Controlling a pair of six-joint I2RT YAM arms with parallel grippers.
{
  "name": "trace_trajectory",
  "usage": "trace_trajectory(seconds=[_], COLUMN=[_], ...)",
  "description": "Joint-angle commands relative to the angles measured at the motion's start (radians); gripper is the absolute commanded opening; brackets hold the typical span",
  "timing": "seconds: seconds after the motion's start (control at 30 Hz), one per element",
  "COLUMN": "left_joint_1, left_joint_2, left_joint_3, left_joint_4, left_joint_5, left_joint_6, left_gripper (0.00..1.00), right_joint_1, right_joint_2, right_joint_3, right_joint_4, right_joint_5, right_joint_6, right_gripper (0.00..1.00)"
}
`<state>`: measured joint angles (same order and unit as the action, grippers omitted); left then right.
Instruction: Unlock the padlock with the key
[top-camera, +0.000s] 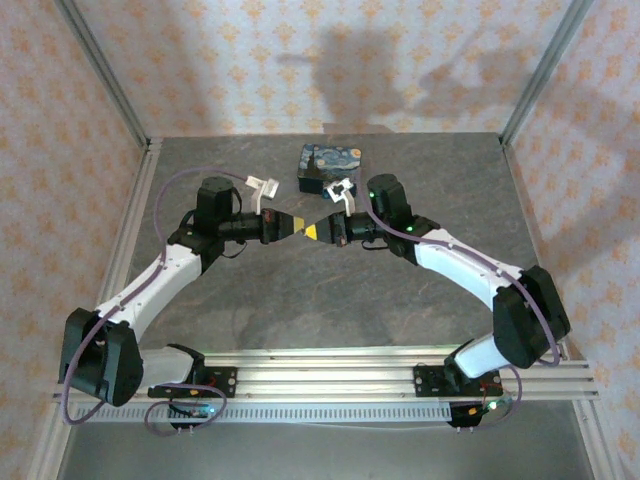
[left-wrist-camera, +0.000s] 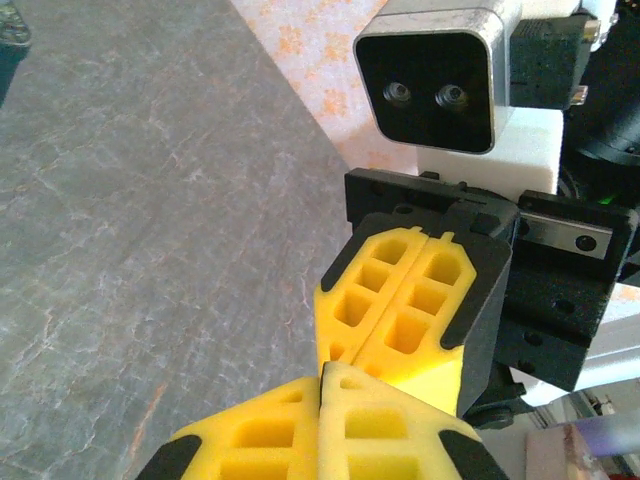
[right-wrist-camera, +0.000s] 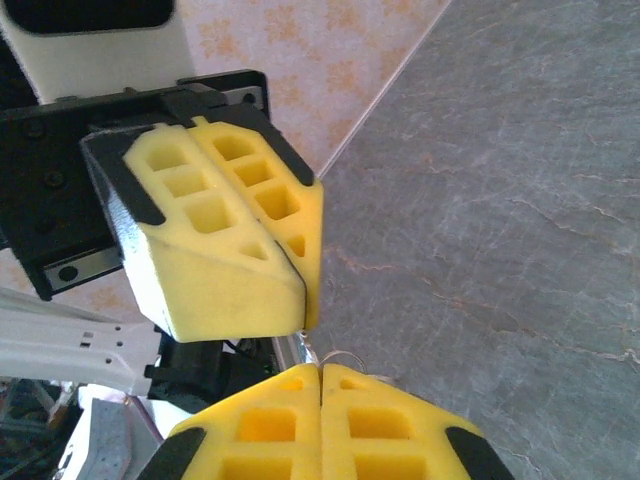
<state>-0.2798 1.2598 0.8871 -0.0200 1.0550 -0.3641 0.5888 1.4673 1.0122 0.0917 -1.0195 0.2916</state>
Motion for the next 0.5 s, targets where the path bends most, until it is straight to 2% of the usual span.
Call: trace_trajectory(seconds=[0.0, 0.13, 0.2, 0.47], left_joint_1=[0.000, -0.001, 0.000, -0.001], left_joint_2=[-0.047, -0.049, -0.035, 0.045], left_joint_3=[0.071, 0.174, 0.228, 0.406], left_joint_4=[-0.194, -0.406, -0.494, -0.735], left_joint_5=[-0.058, -0.103, -0.112, -0.069], left_joint_6=[0.137, 0.277, 0.330, 0.486], left_gripper=[0.00, 0.00, 0.00, 0.00], right_joint_1=[-0.004, -0.025, -0.033, -0.017], right_joint_2=[-0.032, -0.102, -0.132, -0.171], right_joint_3=[0.013, -0.021, -0.030, 0.020], right_joint_4=[0.017, -0.007, -0.037, -0.182], right_joint_5=[0.091, 0.131, 0.134, 0.087], right_joint_6=[-0.006, -0.019, -0.038, -0.126], right_gripper=[0.09, 0.32, 0.39, 0.43])
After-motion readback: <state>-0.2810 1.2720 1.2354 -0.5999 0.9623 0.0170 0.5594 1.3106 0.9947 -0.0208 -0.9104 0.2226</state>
